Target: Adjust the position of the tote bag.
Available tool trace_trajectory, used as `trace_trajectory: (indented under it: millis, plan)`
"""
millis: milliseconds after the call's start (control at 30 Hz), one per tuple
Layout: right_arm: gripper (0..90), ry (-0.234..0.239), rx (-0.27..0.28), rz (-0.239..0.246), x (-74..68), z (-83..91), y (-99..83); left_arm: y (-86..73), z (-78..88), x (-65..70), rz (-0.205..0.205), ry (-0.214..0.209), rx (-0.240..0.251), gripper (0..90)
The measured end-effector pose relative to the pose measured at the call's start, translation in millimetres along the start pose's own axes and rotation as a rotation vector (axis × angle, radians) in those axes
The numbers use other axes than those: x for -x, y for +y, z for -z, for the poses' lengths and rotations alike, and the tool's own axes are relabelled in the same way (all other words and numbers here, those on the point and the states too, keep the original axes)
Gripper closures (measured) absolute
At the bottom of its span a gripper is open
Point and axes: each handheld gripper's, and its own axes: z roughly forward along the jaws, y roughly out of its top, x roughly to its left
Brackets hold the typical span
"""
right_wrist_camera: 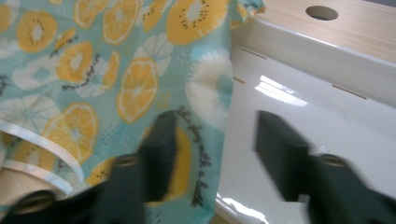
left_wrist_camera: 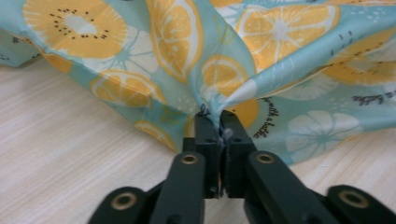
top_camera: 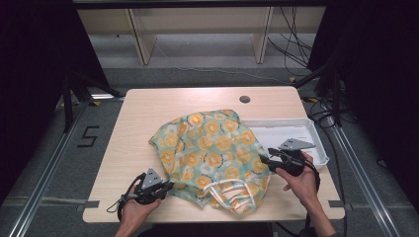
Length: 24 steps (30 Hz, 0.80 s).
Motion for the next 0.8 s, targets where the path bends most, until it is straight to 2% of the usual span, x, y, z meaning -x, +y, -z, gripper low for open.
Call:
trace_trajectory:
  millis: [33, 67, 100, 133, 167, 200, 233, 267, 300, 333, 367, 400, 433, 467, 500, 533, 567, 600, 633, 667, 700, 733, 767, 800]
  plan:
    - [72.5, 0.024, -0.025, 0.032, -1.3, -2.4, -0.2, 0.3, 3.4, -3.5, 0.006, 0.001, -0.005, 89.2]
    - [72.5, 0.024, -0.025, 0.032, -1.3, -2.4, -0.2, 0.3, 3.4, -3.5, 0.006, 0.001, -0.005, 89.3]
    - [77.6, 0.03, -0.025, 0.053, -1.8, -2.4, -0.4, 0.5, 5.3, -6.5, -0.009, 0.005, -0.004, 89.3]
    - [82.5, 0.036, -0.019, 0.065, -4.3, -2.1, -0.8, 0.5, 7.1, -8.3, 0.002, 0.015, -0.004, 89.3]
    - [86.3, 0.051, -0.001, 0.097, -5.0, -0.9, -0.5, 0.1, 8.5, -9.8, 0.023, 0.014, -0.002, 89.3]
    - [89.8, 0.075, 0.016, 0.115, -12.1, 3.0, -1.1, 0.1, 13.0, -17.6, -0.01, 0.022, -0.005, 89.4]
    - [90.0, 0.092, 0.011, 0.122, -15.3, 5.0, -1.0, -0.1, 14.2, -19.4, 0.011, 0.029, -0.004, 89.4]
    - [90.0, 0.092, 0.011, 0.122, -15.3, 5.0, -1.0, -0.1, 14.2, -19.4, 0.011, 0.029, -0.004, 89.4]
    - [90.0, 0.115, 0.011, 0.135, -18.9, 5.5, -1.4, -1.0, 15.6, -22.9, 0.031, 0.038, 0.003, 89.4]
    - [90.0, 0.128, 0.009, 0.153, -24.0, 7.1, -1.8, -1.7, 17.2, -26.9, 0.02, 0.05, 0.009, 89.4]
    - [90.0, 0.142, 0.022, 0.177, -31.9, 8.7, -2.3, -1.8, 17.3, -28.5, 0.038, 0.061, 0.025, 89.4]
    - [90.0, 0.142, 0.022, 0.177, -31.9, 8.7, -2.3, -2.4, 18.3, -31.5, 0.061, 0.078, 0.03, 89.4]
    - [90.0, 0.166, 0.034, 0.209, -42.9, 10.1, -2.3, -2.1, 20.6, -40.0, 0.057, 0.103, 0.034, 89.4]
    - [90.0, 0.166, 0.034, 0.209, -42.9, 10.1, -2.3, -2.1, 20.6, -40.0, 0.057, 0.103, 0.034, 89.4]
    - [90.0, 0.203, 0.034, 0.232, -55.8, 10.2, -1.7, -3.6, 21.6, -47.5, 0.065, 0.122, 0.022, 89.3]
    - [90.0, 0.203, 0.034, 0.232, -55.8, 10.2, -1.7, -3.6, 21.6, -47.5, 0.065, 0.122, 0.022, 89.3]
    - [90.0, 0.225, 0.034, 0.271, -68.1, 8.2, -0.5, -5.4, 22.5, -56.7, 0.057, 0.137, 0.009, 89.3]
    - [90.0, 0.23, 0.03, 0.277, -73.8, 7.2, -0.2, -5.4, 22.5, -56.7, 0.057, 0.137, 0.009, 89.3]
    - [90.0, 0.23, 0.03, 0.277, -73.8, 7.2, -0.2, -6.9, 20.5, -59.1, 0.095, 0.143, 0.031, 89.3]
    - [90.0, 0.246, 0.014, 0.283, -79.6, 6.0, 0.1, -7.5, 23.9, -65.6, 0.059, 0.147, -0.005, 89.2]
    - [90.0, 0.258, 0.018, 0.305, -84.6, 2.9, 0.3, -8.7, 22.3, -67.9, 0.093, 0.155, 0.016, 89.0]
    - [90.0, 0.257, 0.004, 0.318, -88.4, 1.4, 0.3, -9.5, 21.9, -69.9, 0.11, 0.166, 0.03, 88.9]
    - [90.0, 0.265, -0.002, 0.326, -91.6, -0.3, 0.2, -10.2, 24.2, -74.4, 0.087, 0.165, -0.005, 88.3]
    - [90.0, 0.271, -0.004, 0.327, -94.1, -2.2, -0.3, -10.9, 23.3, -75.0, 0.105, 0.174, 0.004, 88.3]
